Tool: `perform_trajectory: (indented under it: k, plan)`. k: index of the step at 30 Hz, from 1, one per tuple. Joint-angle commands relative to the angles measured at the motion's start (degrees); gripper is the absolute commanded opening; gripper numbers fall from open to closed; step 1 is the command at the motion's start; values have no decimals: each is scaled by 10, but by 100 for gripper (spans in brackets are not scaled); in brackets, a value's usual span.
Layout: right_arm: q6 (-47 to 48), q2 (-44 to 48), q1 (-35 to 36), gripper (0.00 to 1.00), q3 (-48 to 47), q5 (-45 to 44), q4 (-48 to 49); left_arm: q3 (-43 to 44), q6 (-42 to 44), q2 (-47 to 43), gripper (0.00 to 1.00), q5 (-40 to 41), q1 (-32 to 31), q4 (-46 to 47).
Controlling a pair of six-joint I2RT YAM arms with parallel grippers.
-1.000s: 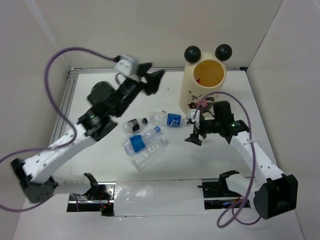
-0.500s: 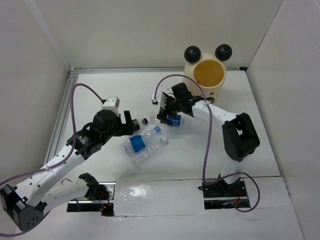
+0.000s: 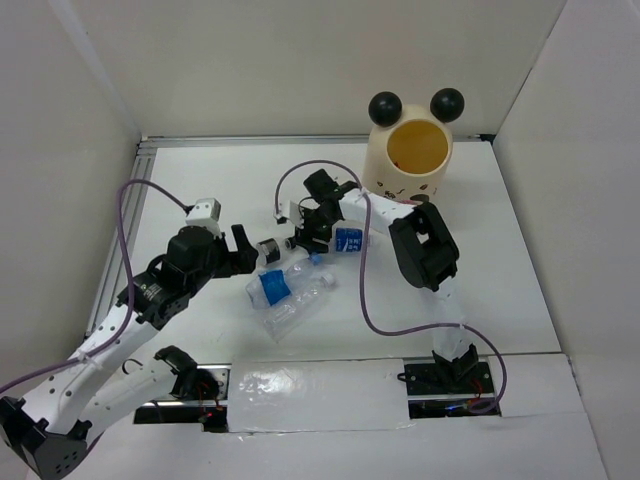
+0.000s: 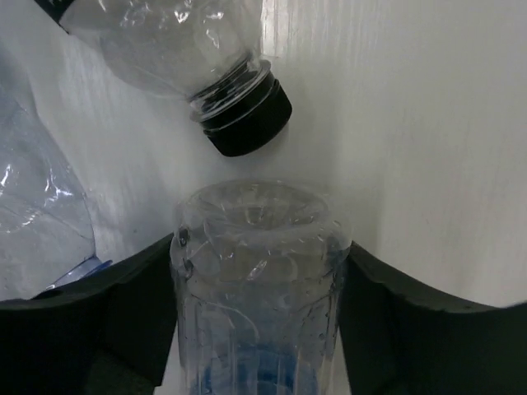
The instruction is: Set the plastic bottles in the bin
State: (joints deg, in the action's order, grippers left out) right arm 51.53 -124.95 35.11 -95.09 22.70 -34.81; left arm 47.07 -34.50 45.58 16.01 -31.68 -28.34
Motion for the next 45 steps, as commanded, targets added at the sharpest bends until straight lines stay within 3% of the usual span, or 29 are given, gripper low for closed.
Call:
perform_trajectory:
  k: [1,5,11,14,17,18,20,21,25,26,30,33,37,41,44,45]
  plan:
    - [2,1,0,69,-32,-8,-54,-14,7,-12,100,-18,4,5]
    - [-5,36,-10,42,-67,61,-95,-34,7,-5,100,-42,9,23]
    - [-84,140,-16,42,-205,237,-170,-46,19,33,100,-62,29,64]
    - [-128,191,-38,42,-225,343,-165,-38,57,65,100,-75,43,83]
    - [-203,275,-89,42,-187,469,-79,-15,114,96,100,-103,58,104]
    - [-295,323,-105,42,-139,487,34,-8,130,96,100,-119,65,112]
    - [-385,372,-148,42,-107,526,167,2,192,103,100,-166,80,129]
    - [-391,380,-157,42,-107,526,182,7,192,103,100,-181,80,138]
    - [-298,380,-225,43,-159,569,124,7,269,142,100,-224,87,174]
    - [-271,380,-245,40,-154,586,113,7,280,153,100,-224,92,183]
    - [-62,380,-324,42,-86,618,104,2,324,194,100,-248,92,234]
    - [-12,366,-363,45,-55,632,102,-4,356,215,100,-254,92,263]
    - [124,296,-399,48,-120,686,-16,3,380,247,100,-248,87,282]
    - [161,230,-405,52,-173,699,-76,8,399,289,100,-243,76,282]
    - [175,224,-405,67,-159,699,-84,8,419,319,100,-231,63,288]
    - [190,224,-405,85,-151,699,-100,8,419,327,100,-225,63,288]
